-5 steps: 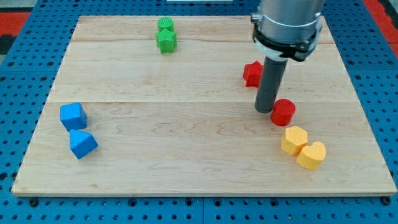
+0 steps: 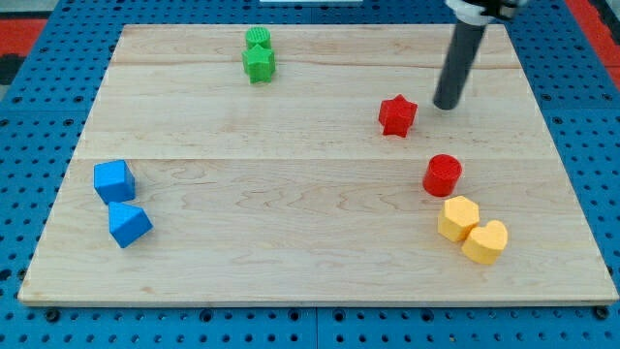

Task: Push the red star towards the red circle

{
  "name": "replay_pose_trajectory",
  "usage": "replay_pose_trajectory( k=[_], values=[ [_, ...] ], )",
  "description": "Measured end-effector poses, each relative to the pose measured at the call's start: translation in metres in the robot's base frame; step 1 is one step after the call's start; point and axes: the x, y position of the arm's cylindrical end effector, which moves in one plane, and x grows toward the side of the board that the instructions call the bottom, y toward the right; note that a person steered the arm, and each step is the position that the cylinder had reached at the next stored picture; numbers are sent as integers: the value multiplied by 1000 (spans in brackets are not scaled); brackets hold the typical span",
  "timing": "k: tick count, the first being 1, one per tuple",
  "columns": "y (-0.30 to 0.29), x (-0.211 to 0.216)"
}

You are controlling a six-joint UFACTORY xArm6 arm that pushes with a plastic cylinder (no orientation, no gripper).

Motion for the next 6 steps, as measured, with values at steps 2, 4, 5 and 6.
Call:
replay_pose_trajectory(
  k=[2, 4, 5, 6],
  values=[
    [-59, 6],
    [-73, 23],
    [-101, 22],
    [-129, 23]
  ],
)
